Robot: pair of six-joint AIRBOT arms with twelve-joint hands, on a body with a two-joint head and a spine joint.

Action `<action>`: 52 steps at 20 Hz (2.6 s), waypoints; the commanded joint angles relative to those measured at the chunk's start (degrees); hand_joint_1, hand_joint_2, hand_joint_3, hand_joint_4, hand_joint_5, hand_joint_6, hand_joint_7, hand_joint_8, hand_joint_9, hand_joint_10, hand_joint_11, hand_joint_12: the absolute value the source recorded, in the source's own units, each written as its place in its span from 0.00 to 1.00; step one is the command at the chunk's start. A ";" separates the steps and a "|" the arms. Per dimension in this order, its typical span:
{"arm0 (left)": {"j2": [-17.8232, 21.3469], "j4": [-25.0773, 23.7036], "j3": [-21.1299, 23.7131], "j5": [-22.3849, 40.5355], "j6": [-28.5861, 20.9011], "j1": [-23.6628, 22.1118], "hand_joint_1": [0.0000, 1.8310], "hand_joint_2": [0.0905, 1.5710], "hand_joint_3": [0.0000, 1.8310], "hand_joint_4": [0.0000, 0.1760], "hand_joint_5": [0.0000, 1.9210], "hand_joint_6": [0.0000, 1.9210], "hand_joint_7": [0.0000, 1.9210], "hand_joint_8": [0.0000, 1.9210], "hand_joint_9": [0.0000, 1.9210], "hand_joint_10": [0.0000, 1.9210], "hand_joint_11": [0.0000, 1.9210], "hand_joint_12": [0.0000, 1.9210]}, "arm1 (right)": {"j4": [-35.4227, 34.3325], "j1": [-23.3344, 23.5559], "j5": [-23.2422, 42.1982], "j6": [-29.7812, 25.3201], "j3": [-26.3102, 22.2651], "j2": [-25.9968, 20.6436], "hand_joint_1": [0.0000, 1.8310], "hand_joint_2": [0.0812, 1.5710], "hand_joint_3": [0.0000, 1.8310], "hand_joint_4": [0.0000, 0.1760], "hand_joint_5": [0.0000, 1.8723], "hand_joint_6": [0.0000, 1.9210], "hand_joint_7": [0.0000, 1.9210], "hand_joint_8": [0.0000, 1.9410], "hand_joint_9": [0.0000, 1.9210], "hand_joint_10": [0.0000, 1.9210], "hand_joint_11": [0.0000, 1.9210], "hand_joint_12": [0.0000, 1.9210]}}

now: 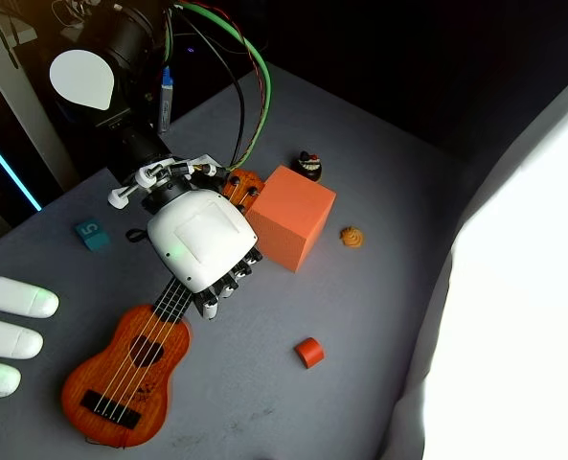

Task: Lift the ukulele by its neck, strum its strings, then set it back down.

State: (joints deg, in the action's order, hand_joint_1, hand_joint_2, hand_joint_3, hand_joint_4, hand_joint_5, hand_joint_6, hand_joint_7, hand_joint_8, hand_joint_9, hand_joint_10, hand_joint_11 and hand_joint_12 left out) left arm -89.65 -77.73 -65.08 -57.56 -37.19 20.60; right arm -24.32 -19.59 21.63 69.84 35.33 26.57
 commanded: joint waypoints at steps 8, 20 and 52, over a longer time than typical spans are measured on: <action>7.65 0.05 5.72 5.27 0.07 -4.34 0.81 0.74 0.00 1.00 0.61 1.00 0.65 1.00 0.73 1.00 0.79 1.00 | 28.65 -1.25 8.15 -30.42 6.08 -0.49 0.13 0.81 0.00 0.00 0.09 0.01 0.10 0.00 0.08 0.04 0.00 0.37; 20.07 6.21 15.90 11.36 8.14 -11.01 0.79 0.75 0.00 1.00 0.61 1.00 0.67 1.00 0.75 1.00 0.80 1.00 | 71.33 2.23 7.55 -73.79 14.78 3.56 0.10 0.82 0.00 0.00 0.09 0.01 0.08 0.00 0.07 0.05 0.00 0.30; 23.77 9.19 21.49 13.26 10.89 -14.85 0.81 0.74 0.00 0.62 0.62 1.00 0.67 1.00 0.74 1.00 0.78 1.00 | 85.61 3.04 14.72 -84.55 18.41 8.98 0.00 0.82 0.00 0.00 0.09 0.00 0.08 0.00 0.05 0.07 0.00 0.31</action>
State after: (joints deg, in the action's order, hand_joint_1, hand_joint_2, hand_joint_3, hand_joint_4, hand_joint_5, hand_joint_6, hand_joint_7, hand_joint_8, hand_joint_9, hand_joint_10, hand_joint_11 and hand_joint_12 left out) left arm -66.15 -64.55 -43.64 -45.69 -26.17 6.79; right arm 64.47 -17.08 32.84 -14.37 53.89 36.03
